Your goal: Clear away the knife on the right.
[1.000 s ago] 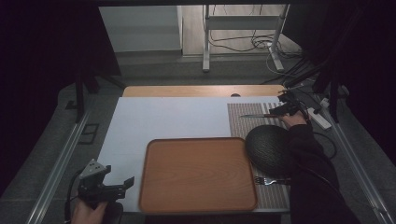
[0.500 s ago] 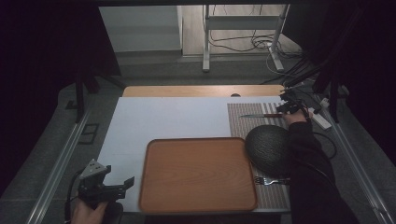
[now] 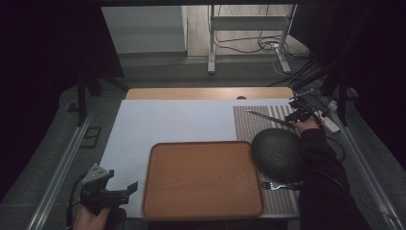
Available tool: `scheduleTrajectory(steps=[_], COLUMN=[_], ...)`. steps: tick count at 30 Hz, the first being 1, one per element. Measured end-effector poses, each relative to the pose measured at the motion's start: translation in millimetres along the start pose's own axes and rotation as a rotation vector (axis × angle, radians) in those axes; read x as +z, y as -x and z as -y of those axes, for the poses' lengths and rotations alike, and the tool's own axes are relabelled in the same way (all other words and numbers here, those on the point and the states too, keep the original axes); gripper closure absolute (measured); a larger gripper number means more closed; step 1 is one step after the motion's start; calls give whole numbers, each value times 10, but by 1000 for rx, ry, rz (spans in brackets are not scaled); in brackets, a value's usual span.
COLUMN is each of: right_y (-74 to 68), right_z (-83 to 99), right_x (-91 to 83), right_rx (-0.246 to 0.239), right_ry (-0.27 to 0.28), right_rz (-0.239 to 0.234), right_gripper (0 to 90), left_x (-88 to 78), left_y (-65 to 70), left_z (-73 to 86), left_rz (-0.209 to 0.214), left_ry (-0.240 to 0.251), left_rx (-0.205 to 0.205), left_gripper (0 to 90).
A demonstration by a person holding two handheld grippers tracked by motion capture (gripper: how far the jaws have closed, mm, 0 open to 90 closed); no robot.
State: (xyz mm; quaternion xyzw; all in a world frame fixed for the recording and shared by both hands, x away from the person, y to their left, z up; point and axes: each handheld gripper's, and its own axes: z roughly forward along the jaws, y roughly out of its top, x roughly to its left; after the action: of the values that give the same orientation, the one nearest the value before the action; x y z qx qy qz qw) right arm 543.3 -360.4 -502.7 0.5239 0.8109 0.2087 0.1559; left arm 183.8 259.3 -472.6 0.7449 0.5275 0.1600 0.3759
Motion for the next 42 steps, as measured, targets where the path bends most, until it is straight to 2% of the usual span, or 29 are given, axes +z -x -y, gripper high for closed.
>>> scheduleTrajectory(steps=[6, 13, 15, 20, 22, 23, 25, 26, 29, 31, 38, 42], right_y=[-62, -114, -117, -161, -193, -211, -248, -264, -312, -343, -408, -415], right_z=[86, 128, 109, 42, 7, -9, -43, -58, -95, -115, -177, -193], right_x=[-61, -103, -133, -209, -221, -223, -218, -210, -191, -176, -113, 5], right_rx=[-28, -46, -34, -16, -7, -7, -8, -1, -6, -17, -34, -25], right_ry=[-17, -36, -17, 44, 57, 59, 60, 59, 69, 54, 44, 5], right_rz=[-36, -32, -26, -32, -49, -50, -32, -38, -31, -35, -49, -43], right_gripper=[897, 896, 872, 658, 520, 461, 283, 258, 93, 0, 0, 0], left_x=[4, 10, 11, 13, 13, 13, 13, 13, 14, 13, 15, 16], left_y=[4, 7, 6, 6, 8, 8, 8, 7, 7, 8, 11, 12], left_z=[-3, -9, -11, -12, -12, -12, -12, -13, -13, -13, -13, -13], left_rz=[0, 1, 1, 2, 1, 1, 1, 1, 1, 1, 1, 0], left_ry=[0, -3, -3, -4, -4, -4, -5, -5, -5, -5, -4, -5], left_rx=[2, 8, 9, 10, 11, 11, 11, 11, 11, 12, 12, 12], left_gripper=[24, 24, 24, 23, 23, 24, 23, 23, 23, 23, 23, 23])
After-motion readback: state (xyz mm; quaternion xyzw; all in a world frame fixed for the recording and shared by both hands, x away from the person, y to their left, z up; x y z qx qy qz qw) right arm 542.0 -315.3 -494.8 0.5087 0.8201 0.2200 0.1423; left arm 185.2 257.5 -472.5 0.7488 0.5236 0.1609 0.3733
